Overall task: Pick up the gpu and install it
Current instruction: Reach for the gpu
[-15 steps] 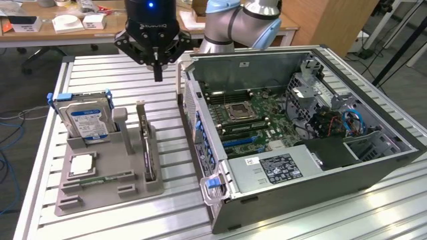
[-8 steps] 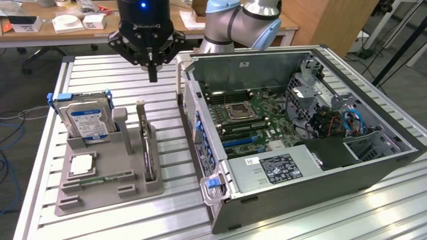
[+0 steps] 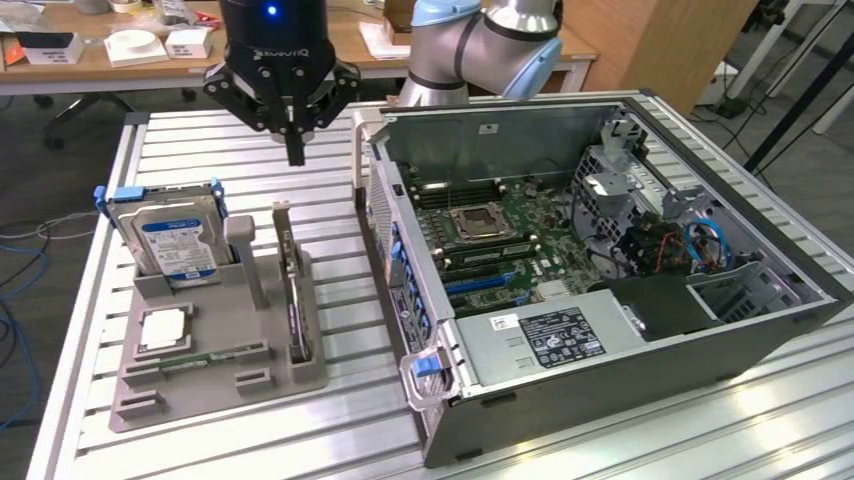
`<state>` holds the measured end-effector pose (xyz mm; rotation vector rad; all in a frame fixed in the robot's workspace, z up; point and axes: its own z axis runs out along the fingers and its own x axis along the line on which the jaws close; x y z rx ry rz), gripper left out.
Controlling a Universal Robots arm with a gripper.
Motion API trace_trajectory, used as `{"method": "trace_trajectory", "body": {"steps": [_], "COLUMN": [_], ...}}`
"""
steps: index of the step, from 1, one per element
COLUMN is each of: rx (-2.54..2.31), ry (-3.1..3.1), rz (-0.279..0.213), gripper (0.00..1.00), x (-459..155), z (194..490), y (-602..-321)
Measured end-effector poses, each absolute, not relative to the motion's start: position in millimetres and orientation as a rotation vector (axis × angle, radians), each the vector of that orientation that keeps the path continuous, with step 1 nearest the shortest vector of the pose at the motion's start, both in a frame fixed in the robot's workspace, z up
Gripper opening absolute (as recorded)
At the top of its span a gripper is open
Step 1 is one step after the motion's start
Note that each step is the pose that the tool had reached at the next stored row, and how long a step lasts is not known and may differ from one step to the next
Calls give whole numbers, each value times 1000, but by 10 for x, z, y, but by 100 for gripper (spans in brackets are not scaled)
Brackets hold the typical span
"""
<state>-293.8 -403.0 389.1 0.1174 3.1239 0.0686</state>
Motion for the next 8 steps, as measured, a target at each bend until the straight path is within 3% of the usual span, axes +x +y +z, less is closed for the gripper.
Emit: {"method": "trace_trajectory", "body": {"steps": [8], "rx": [117], "ry": [3124], "rz": [68], "gripper": [11], "x": [-2947], "z": [3892], "y": [-4030]}}
